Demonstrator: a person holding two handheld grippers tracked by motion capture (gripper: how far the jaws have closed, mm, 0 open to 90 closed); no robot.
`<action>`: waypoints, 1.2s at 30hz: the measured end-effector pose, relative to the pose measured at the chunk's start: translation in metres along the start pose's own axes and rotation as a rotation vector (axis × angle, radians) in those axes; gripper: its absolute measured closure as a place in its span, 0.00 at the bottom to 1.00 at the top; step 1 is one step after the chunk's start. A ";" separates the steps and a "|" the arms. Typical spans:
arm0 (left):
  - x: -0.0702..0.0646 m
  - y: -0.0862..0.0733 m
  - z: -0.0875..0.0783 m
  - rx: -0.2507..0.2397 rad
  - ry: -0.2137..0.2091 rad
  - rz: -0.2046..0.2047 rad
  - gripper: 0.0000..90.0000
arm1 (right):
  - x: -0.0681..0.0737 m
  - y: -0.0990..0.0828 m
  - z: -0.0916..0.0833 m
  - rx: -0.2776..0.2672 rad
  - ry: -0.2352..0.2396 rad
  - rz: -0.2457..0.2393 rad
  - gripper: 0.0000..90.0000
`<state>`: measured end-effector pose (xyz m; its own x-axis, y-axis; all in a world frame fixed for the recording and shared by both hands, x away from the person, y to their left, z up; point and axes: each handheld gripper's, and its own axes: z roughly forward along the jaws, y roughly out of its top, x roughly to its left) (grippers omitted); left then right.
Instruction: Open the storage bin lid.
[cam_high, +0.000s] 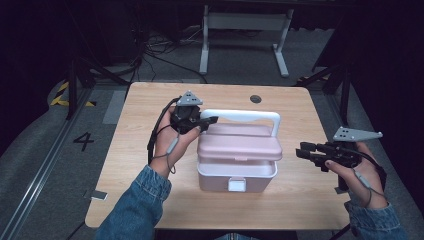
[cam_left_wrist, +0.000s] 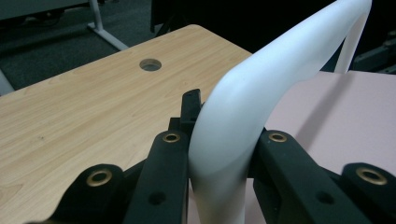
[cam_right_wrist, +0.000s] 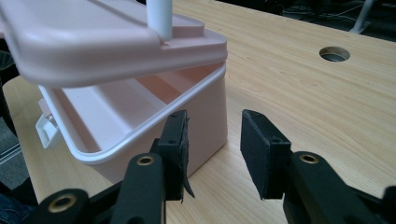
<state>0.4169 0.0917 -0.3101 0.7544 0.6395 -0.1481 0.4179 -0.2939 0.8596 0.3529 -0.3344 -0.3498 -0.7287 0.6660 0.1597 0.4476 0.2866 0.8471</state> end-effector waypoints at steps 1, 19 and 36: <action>0.002 0.001 0.001 -0.004 -0.005 -0.008 0.88 | 0.000 0.000 0.000 0.000 0.000 0.000 0.70; 0.026 0.019 0.014 -0.039 -0.014 -0.044 0.86 | 0.015 0.008 0.008 -0.048 0.009 -0.077 0.79; 0.033 0.025 0.018 -0.036 0.000 -0.057 0.84 | 0.046 0.026 0.037 -0.179 0.051 -0.180 1.00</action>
<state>0.4613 0.0920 -0.3023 0.7297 0.6545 -0.1977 0.4421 -0.2311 0.8667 0.3502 -0.2710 -0.3387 -0.8155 0.5784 0.0194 0.2126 0.2683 0.9396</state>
